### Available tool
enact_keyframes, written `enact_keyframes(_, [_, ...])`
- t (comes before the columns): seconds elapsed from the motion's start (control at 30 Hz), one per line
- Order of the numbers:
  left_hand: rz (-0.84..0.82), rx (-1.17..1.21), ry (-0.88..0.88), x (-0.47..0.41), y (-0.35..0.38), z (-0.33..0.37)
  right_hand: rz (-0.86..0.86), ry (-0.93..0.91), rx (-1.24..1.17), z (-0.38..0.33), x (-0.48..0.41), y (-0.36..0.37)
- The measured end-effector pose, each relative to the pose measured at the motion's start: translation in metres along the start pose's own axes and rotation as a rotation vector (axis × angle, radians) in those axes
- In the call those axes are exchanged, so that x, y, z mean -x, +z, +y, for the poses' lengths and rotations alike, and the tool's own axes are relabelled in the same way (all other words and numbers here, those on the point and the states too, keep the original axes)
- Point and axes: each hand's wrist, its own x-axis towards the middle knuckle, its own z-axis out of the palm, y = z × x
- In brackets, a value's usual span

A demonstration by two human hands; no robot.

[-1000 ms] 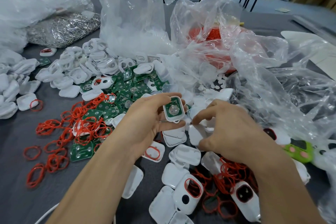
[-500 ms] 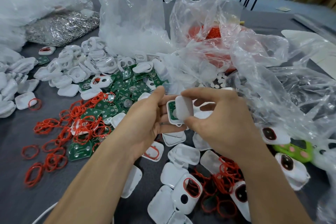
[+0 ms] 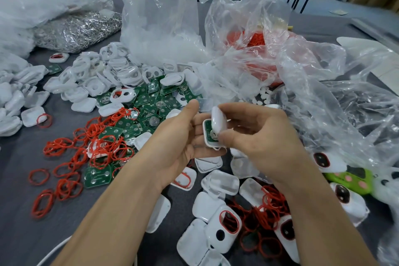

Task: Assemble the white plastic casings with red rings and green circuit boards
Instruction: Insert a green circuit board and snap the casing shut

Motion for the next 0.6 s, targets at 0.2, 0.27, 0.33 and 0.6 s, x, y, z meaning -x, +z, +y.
enact_keyframes(0.2, [-0.031,0.027,-0.032,-0.001,-0.003,0.001,0.007,0.202,-0.709,0.004,-0.003,-0.012])
enact_keyframes(0.27, [-0.035,0.026,-0.032,-0.001,-0.004,0.0,-0.012,0.211,-0.795,0.005,-0.002,-0.014])
enact_keyframes(0.33, [-0.036,0.026,-0.033,-0.001,-0.004,0.0,-0.044,0.193,-0.83,0.006,-0.002,-0.014])
enact_keyframes(0.6, [-0.048,0.001,-0.027,0.0,-0.003,0.001,0.077,0.089,-0.103,0.008,-0.002,-0.005])
